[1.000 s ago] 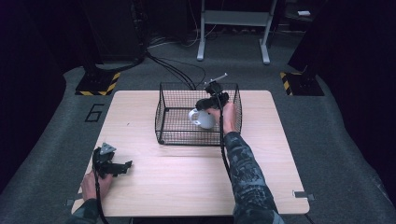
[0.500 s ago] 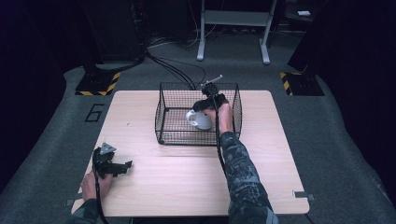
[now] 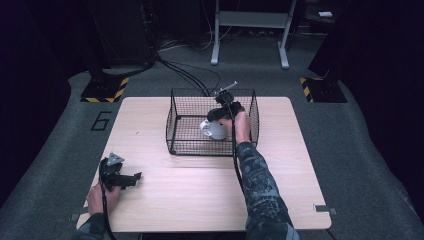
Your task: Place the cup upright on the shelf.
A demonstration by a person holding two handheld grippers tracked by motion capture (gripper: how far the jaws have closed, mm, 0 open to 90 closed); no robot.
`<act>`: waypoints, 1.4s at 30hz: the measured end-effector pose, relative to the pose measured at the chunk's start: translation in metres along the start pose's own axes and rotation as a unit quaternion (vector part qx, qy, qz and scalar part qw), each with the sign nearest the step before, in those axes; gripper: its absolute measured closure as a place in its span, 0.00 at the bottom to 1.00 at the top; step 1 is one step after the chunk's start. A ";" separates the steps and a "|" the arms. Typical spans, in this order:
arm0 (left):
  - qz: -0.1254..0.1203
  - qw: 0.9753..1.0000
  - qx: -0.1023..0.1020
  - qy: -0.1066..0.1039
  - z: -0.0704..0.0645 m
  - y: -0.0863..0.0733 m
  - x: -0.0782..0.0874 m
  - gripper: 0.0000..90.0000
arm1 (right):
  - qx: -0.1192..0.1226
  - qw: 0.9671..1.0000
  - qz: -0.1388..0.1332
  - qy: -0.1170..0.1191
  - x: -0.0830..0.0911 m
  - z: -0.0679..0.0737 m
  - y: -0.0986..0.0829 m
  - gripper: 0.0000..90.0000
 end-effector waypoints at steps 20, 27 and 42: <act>0.000 1.000 0.000 -0.001 0.000 0.000 0.000 0.00 | 0.000 1.000 0.001 -0.007 0.001 0.002 -0.002 0.05; -0.001 1.000 0.001 -0.001 0.000 0.000 0.000 0.00 | 0.000 1.000 -0.005 -0.012 0.011 0.005 0.000 0.00; 0.000 1.000 0.000 0.000 0.000 0.000 0.000 0.00 | 0.040 0.998 -0.047 0.020 0.083 0.030 -0.003 0.00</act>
Point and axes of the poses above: each handheld gripper's, and its own axes: x roughly backward along the jaws, y roughly out of its top, z roughly to its left, the point moved 10 cm from there along -x, roughly forward along the jaws, and after that the axes turned 9 degrees about -x, right-handed, at the moved point
